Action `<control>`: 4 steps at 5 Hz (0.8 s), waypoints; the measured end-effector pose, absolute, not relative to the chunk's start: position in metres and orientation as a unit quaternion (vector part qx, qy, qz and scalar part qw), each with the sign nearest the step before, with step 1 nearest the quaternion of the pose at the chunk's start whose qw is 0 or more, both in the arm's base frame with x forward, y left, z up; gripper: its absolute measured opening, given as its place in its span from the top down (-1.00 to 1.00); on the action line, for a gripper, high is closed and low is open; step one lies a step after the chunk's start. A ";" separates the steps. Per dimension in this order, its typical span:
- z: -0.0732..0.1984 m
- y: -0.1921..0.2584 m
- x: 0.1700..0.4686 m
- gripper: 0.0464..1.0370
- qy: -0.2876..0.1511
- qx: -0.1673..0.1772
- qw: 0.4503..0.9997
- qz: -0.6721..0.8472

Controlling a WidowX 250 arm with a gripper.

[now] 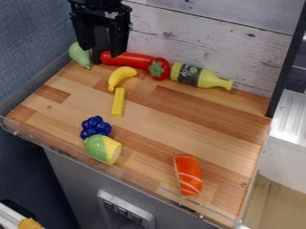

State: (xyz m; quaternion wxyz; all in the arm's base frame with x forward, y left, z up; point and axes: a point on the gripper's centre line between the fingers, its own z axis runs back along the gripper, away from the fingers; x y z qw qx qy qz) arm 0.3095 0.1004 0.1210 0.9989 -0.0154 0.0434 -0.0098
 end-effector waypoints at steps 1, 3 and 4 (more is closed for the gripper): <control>0.117 0.105 0.319 -0.92 0.052 -0.021 0.996 -0.071; 0.116 0.140 0.370 -0.92 0.044 -0.028 0.962 -0.268; 0.116 0.147 0.385 -0.92 0.043 -0.030 0.926 -0.374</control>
